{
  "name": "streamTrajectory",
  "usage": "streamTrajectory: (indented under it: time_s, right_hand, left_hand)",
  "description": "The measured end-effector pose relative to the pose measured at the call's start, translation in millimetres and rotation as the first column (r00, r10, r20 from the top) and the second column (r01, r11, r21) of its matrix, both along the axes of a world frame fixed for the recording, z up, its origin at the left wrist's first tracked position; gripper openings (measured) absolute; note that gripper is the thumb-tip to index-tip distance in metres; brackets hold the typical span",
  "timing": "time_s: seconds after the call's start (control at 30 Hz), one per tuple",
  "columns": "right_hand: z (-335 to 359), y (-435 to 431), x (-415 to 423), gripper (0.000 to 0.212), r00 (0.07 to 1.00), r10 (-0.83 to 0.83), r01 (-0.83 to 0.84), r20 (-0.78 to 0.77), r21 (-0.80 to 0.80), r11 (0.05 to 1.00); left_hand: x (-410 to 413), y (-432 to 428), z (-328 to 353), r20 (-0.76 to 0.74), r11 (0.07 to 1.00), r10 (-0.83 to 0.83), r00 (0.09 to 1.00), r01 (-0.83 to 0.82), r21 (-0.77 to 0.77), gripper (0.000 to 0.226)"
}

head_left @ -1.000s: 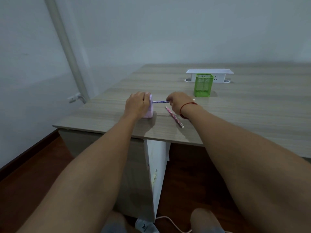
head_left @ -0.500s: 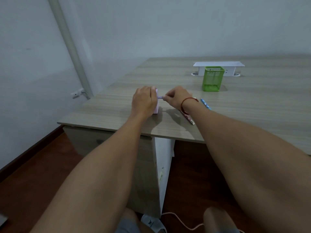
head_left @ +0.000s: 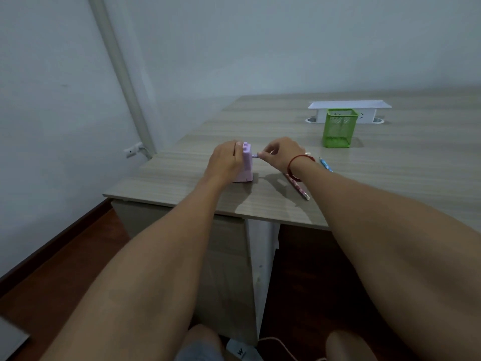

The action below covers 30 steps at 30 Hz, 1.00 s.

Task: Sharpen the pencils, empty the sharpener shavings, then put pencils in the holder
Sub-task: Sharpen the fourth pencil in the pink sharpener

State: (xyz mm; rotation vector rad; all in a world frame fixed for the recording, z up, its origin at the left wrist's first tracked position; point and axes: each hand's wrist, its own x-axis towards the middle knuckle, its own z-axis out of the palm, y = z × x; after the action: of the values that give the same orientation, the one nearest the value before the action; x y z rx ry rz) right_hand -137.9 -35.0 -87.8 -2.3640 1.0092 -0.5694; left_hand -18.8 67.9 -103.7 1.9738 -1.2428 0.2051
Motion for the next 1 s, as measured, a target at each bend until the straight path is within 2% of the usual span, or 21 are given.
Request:
streamTrajectory:
  time_s: [0.13,0.2,0.37,0.47,0.6,0.7,0.83,1.0]
  right_hand:
    - [8.5,9.6,8.4,0.031,0.997,-0.04,0.022,-0.065,-0.253,0.967]
    - [10.5,14.3,10.6,0.031,0.997,-0.021,-0.002,-0.069,-0.319,0.948]
    - [10.3,29.2,5.3,0.051,0.994,0.112,-0.111,-0.006,-0.199,0.974]
    - [8.1,39.2,5.0,0.052,0.981,0.196,-0.194,-0.007,-0.179,0.964]
    - [1.3,43.5,12.7,0.073,0.948,0.27,-0.304,-0.17,-0.225,0.926]
    - [-3.8,48.5,17.7,0.071,0.931,0.24,-0.327,-0.275,-0.337,0.883]
    - [-11.8,50.8,27.9,0.066,0.94,0.154,-0.29,-0.304,-0.478,0.829]
    - [-17.4,45.9,37.5,0.059,0.936,0.104,-0.285,-0.336,-0.55,0.785]
  left_hand:
    - [5.2,10.0,-0.8,-0.097,0.999,0.007,0.995,-0.012,-0.048,0.037]
    - [6.0,11.4,-5.1,-0.107,0.996,0.036,0.994,-0.045,-0.079,0.035]
    - [-0.4,11.0,-7.1,-0.117,0.997,-0.012,0.993,0.002,-0.083,0.035]
    - [0.2,13.9,-5.3,-0.133,0.997,-0.016,0.991,0.005,-0.079,0.03]
    - [1.8,28.6,-6.5,-0.232,0.995,0.047,0.971,-0.067,-0.078,0.048]
    - [10.8,41.0,-13.0,-0.269,0.996,0.086,0.959,-0.092,-0.01,0.046]
    - [27.0,48.1,-28.3,-0.183,0.971,0.075,0.98,-0.029,0.239,0.027]
    - [29.5,46.3,-28.2,-0.004,0.95,0.109,0.994,-0.103,0.294,0.026]
